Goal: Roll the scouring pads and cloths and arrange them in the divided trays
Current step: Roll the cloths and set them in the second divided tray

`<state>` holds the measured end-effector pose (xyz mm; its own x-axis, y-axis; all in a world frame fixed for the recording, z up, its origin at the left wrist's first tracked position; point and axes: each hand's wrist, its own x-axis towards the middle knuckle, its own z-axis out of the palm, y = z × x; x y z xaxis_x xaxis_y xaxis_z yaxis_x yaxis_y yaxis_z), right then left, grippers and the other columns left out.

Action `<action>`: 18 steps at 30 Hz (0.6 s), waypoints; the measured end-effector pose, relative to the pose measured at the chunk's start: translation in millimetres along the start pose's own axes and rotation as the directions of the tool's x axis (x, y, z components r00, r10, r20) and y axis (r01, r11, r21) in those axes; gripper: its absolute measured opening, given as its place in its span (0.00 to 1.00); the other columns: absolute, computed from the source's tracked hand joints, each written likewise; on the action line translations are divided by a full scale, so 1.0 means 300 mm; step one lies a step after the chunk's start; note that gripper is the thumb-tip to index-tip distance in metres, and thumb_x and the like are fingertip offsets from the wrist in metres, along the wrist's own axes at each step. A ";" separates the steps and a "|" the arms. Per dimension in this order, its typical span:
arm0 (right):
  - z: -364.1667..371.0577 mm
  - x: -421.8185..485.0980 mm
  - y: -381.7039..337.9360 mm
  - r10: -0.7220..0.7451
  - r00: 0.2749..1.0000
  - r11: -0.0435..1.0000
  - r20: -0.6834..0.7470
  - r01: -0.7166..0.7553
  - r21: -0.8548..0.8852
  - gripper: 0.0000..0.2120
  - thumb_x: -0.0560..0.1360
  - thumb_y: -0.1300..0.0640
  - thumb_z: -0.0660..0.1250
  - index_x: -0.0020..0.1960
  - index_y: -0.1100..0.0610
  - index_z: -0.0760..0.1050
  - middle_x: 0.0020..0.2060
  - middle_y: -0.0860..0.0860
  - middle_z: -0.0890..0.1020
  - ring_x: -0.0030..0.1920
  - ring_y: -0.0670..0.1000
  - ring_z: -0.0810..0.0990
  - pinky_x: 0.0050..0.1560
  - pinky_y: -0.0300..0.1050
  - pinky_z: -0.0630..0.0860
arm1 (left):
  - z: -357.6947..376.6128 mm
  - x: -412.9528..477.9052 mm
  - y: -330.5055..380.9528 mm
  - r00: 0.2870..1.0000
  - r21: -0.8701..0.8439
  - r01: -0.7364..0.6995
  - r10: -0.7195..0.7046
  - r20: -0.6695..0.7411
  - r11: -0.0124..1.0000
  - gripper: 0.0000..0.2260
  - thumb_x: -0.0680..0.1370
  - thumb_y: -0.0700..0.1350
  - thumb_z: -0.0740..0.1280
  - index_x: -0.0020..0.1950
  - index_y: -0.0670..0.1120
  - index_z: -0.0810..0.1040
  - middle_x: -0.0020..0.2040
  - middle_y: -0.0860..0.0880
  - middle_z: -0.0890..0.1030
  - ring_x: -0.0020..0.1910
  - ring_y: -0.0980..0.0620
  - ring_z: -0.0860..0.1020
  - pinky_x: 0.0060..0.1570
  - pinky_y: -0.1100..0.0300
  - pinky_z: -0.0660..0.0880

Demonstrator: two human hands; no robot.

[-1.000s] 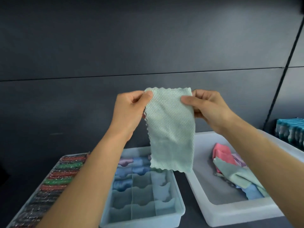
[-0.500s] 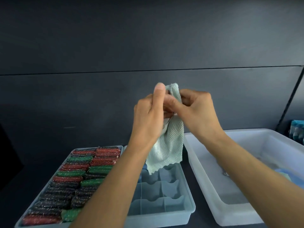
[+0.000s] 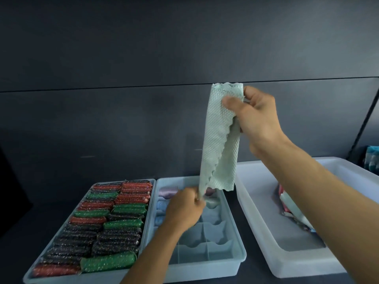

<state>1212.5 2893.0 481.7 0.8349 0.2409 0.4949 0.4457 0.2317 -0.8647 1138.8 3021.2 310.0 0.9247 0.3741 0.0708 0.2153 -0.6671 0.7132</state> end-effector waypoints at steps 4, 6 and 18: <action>-0.022 0.011 -0.011 0.161 0.978 0.962 0.135 -0.186 0.199 0.09 0.76 0.66 0.63 0.54 0.67 0.76 0.41 0.60 0.84 0.39 0.58 0.83 0.40 0.49 0.81 | -0.102 0.010 0.007 0.995 -0.363 -0.054 0.018 -0.101 0.930 0.16 0.81 0.38 0.58 0.61 0.55 0.76 0.62 0.56 0.79 0.55 0.61 0.77 0.60 0.58 0.74; -0.025 0.011 -0.017 0.256 0.932 0.892 0.255 -0.329 0.309 0.11 0.78 0.64 0.57 0.57 0.67 0.73 0.44 0.64 0.84 0.44 0.63 0.84 0.44 0.54 0.82 | -0.163 0.012 0.068 0.990 -0.681 -0.141 0.097 -0.103 0.719 0.13 0.82 0.57 0.57 0.62 0.56 0.75 0.62 0.57 0.80 0.60 0.61 0.77 0.68 0.50 0.70; -0.017 -0.001 0.027 0.378 0.810 0.706 0.448 -0.566 0.427 0.18 0.81 0.59 0.50 0.63 0.67 0.71 0.51 0.62 0.84 0.51 0.59 0.84 0.47 0.51 0.82 | -0.110 -0.017 0.244 0.957 -0.783 -0.246 0.271 -0.102 0.572 0.33 0.73 0.64 0.57 0.48 0.33 0.77 0.33 0.39 0.80 0.29 0.43 0.80 0.34 0.49 0.81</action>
<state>1217.6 2890.0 474.3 0.7001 0.7052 0.1122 -0.2957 0.4293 -0.8534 1139.7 2991.8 384.7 0.9112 0.2430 0.3328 -0.3501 0.0307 0.9362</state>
